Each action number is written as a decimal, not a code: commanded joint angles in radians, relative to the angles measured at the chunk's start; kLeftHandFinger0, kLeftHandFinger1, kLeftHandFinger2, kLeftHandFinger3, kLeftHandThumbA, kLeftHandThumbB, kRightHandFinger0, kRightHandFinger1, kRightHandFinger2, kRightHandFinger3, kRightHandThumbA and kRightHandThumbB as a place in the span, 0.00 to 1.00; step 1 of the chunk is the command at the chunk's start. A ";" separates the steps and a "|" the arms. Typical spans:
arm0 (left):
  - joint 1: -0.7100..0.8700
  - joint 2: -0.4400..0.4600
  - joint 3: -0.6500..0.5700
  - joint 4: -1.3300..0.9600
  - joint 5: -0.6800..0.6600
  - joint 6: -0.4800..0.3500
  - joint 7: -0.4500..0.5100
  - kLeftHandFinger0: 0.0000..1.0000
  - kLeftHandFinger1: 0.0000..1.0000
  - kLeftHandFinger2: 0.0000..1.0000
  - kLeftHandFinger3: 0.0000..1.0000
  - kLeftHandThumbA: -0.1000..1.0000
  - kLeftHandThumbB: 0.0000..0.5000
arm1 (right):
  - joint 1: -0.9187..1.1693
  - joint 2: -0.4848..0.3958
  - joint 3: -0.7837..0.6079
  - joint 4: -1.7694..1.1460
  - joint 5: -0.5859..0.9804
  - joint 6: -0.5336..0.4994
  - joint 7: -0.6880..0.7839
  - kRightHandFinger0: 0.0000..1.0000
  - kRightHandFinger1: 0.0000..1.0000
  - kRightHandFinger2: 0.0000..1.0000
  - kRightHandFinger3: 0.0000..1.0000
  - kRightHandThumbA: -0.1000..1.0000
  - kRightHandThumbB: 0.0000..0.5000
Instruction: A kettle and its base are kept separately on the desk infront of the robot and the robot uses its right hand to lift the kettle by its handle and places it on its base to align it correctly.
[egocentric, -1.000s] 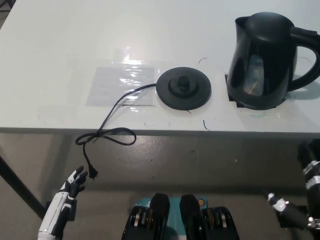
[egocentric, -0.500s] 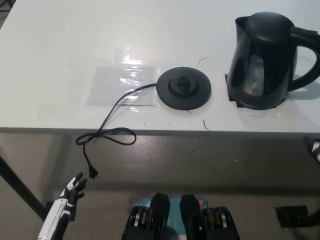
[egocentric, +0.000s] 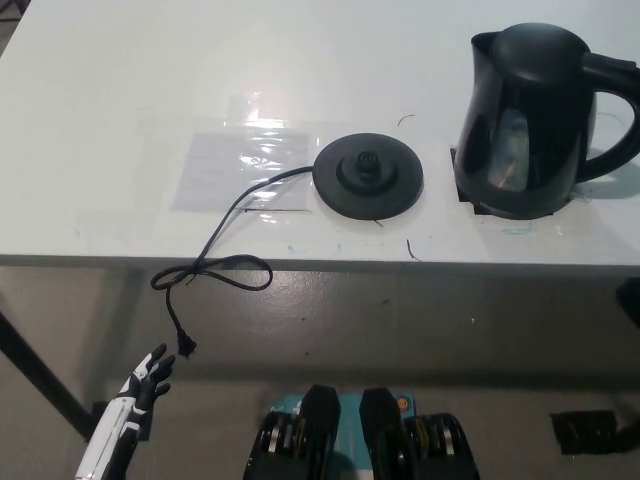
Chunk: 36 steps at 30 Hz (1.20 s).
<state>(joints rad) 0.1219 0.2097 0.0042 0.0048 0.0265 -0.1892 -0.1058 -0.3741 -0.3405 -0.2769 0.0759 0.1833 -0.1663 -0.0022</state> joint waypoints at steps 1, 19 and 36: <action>-0.004 0.006 0.005 -0.003 -0.004 -0.044 -0.002 1.00 1.00 1.00 1.00 1.00 0.58 | -0.105 -0.041 -0.011 0.084 0.088 0.031 0.059 1.00 1.00 1.00 1.00 1.00 0.48; 0.000 0.010 -0.007 0.006 0.013 -0.044 -0.007 1.00 1.00 1.00 1.00 1.00 0.66 | -0.298 -0.088 0.067 0.314 0.043 0.096 0.157 1.00 1.00 1.00 1.00 1.00 0.50; -0.002 0.008 0.000 0.032 -0.003 -0.062 -0.013 1.00 1.00 1.00 1.00 1.00 0.63 | -0.413 -0.117 0.191 0.582 -0.130 0.042 0.108 1.00 1.00 1.00 1.00 1.00 0.73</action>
<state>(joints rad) 0.1216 0.2096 0.0017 0.0368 0.0433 -0.2006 -0.1064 -0.7021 -0.4137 -0.1087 0.5842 0.1174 -0.0680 0.1140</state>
